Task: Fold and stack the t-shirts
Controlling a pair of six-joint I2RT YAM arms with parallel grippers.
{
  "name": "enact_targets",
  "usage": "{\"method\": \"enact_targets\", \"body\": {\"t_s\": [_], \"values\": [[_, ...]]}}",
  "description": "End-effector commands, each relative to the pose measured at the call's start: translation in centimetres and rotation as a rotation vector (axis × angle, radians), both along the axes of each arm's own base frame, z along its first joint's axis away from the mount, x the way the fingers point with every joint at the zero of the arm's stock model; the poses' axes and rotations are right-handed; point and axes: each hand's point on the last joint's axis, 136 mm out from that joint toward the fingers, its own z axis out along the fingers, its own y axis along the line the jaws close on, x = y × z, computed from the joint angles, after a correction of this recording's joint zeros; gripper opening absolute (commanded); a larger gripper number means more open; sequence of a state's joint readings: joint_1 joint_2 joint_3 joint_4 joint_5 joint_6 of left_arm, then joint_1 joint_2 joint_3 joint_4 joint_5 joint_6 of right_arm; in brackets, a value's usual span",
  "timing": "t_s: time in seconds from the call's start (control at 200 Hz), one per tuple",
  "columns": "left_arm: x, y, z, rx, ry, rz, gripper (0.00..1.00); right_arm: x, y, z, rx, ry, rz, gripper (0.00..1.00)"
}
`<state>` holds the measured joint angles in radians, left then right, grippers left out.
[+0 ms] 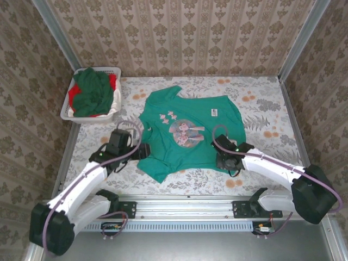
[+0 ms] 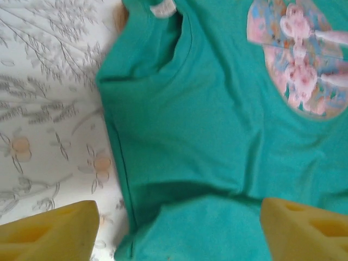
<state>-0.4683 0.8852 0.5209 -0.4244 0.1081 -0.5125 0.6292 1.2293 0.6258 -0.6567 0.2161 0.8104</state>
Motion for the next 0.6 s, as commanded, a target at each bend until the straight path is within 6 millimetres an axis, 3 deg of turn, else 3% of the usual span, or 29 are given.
{"method": "enact_targets", "body": {"t_s": [0.0,0.13,0.215,0.46,0.49,0.54,0.59], "values": [[-3.2,-0.5,-2.5,-0.043,0.114,0.028,0.68,-0.6,-2.0,-0.8,-0.068,0.005,-0.106,0.38],[-6.9,-0.4,-6.3,0.013,0.210,0.020,0.64,-0.5,-2.1,-1.2,-0.074,0.002,-0.120,0.43],[-8.2,0.1,-7.3,0.057,0.222,0.031,0.61,0.0,-1.8,-1.1,-0.061,-0.009,-0.116,0.43],[-8.3,1.5,-8.2,0.139,0.198,0.079,0.46,1.7,-0.9,-0.7,-0.065,-0.033,-0.077,0.45],[-8.1,1.4,-8.1,0.142,0.189,0.082,0.50,1.9,-0.7,-0.7,-0.059,-0.040,-0.071,0.45],[-7.5,1.9,-7.5,0.169,0.168,0.111,0.68,2.3,-0.4,-0.6,-0.047,-0.052,-0.062,0.45],[-7.0,2.2,-6.9,0.193,0.146,0.130,0.73,2.7,-0.2,-0.4,-0.044,-0.058,-0.053,0.45]]}}
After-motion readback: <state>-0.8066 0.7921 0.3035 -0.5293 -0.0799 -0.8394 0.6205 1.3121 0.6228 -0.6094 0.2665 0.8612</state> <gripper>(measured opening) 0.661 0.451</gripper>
